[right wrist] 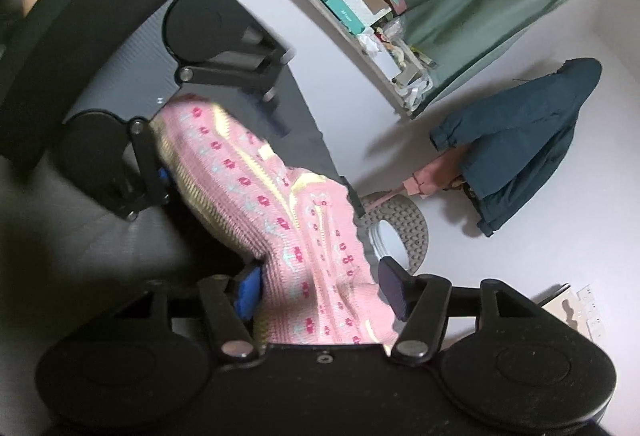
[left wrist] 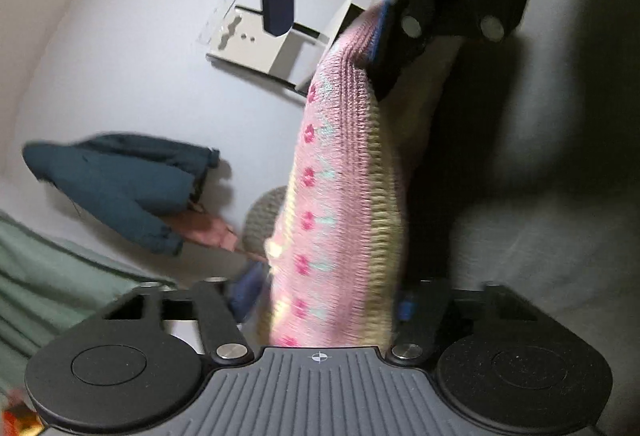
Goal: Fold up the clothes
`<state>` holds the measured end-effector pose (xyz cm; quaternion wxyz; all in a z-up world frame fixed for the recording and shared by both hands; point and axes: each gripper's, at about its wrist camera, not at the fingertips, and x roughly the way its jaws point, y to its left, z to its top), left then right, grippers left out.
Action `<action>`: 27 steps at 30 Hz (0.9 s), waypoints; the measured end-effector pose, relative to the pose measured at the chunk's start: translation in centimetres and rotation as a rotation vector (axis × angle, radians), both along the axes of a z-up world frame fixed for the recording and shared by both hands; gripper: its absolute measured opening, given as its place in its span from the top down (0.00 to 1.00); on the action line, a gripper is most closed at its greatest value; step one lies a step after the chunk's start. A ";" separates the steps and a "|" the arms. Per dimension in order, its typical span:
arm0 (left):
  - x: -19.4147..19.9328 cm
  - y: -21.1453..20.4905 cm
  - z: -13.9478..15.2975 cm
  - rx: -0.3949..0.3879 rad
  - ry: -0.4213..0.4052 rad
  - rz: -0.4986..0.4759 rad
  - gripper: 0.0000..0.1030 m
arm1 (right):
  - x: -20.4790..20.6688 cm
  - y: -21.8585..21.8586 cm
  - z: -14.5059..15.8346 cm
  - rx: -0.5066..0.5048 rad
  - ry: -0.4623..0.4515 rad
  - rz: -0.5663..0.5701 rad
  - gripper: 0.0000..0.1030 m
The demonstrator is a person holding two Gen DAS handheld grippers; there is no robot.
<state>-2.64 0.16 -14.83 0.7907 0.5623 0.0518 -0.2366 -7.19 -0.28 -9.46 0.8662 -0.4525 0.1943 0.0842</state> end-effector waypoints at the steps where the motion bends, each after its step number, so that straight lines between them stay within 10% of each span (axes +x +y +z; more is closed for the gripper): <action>1: 0.0 -0.1 0.3 -0.015 0.021 0.011 0.53 | 0.0 -0.1 0.0 0.003 -0.004 -0.006 0.41; 8: -0.1 0.5 2.0 -0.109 0.089 0.060 0.64 | 0.0 0.4 -0.7 -0.054 -0.024 -0.018 0.20; 18: 0.7 2.1 2.6 -0.198 0.133 0.088 0.64 | 0.5 1.3 -6.7 -0.297 0.025 -0.003 0.22; 21: 2.4 2.2 2.5 -0.184 0.115 0.074 0.64 | 1.1 0.6 -7.1 -0.372 0.012 -0.027 0.52; 22: 2.9 2.2 2.5 -0.179 0.106 0.068 0.64 | 1.3 0.3 -7.1 -0.390 0.013 -0.030 0.80; 27: 3.0 2.6 3.4 -0.155 0.078 0.029 0.66 | -0.1 0.2 -6.0 -0.397 0.023 0.050 0.85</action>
